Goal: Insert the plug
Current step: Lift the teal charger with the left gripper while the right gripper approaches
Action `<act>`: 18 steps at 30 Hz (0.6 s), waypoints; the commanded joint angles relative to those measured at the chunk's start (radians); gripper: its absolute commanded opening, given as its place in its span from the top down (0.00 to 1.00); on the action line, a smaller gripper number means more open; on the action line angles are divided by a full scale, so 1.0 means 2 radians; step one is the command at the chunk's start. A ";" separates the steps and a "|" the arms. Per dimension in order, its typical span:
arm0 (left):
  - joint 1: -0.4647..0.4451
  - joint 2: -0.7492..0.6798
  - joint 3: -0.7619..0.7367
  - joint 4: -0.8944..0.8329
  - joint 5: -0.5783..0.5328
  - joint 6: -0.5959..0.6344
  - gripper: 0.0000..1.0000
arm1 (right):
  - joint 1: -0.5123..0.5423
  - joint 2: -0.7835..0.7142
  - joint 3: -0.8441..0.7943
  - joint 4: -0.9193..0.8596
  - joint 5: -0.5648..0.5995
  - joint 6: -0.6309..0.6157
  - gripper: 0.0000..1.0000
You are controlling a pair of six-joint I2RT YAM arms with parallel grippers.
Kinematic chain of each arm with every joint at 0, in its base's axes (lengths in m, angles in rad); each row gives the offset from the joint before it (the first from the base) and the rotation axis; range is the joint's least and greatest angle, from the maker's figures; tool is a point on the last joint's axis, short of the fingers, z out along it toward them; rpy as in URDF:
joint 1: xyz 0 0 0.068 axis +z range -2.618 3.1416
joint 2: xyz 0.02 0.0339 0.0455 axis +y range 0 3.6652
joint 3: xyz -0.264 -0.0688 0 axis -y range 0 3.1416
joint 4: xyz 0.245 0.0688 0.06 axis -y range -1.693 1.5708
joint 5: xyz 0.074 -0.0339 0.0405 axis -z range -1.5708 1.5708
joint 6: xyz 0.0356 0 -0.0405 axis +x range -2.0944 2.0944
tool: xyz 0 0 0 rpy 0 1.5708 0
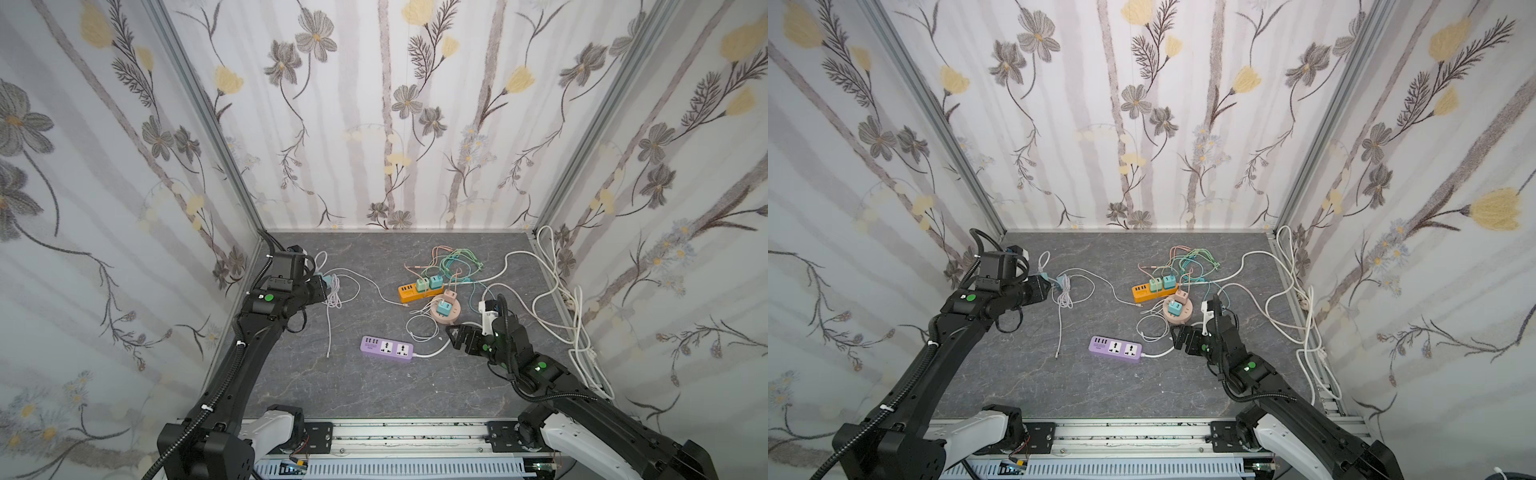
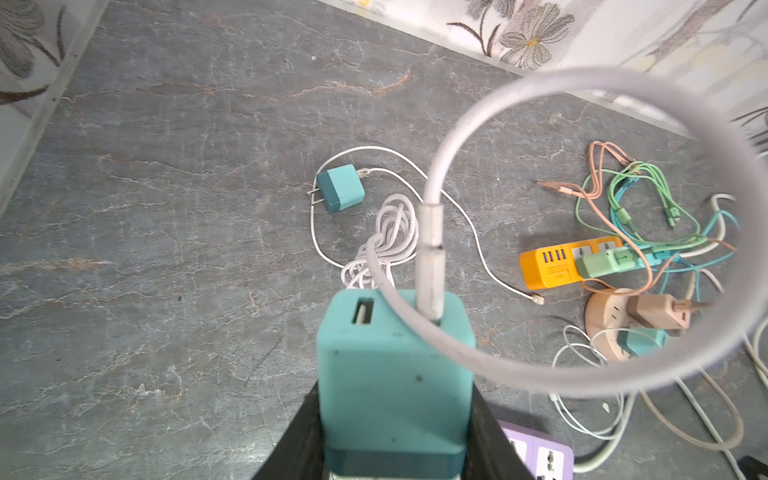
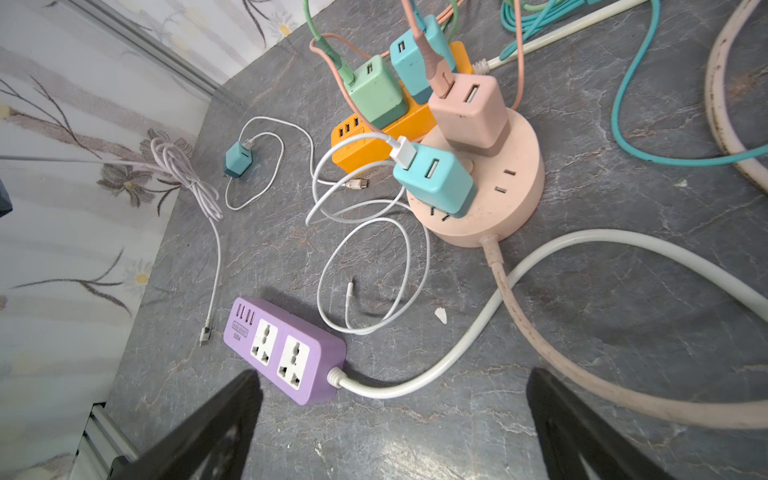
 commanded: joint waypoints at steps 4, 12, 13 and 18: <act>-0.021 0.011 0.014 -0.044 0.030 0.000 1.00 | 0.000 0.020 0.013 0.029 -0.024 -0.007 0.01; -0.069 0.035 0.030 -0.007 0.071 -0.012 1.00 | 0.003 0.054 0.030 0.046 -0.067 -0.025 0.01; -0.074 0.038 0.037 -0.003 0.076 -0.014 1.00 | 0.004 0.058 0.032 0.050 -0.074 -0.029 0.01; -0.101 0.054 0.066 0.022 0.113 -0.017 1.00 | 0.018 0.076 0.041 0.073 -0.095 -0.049 0.01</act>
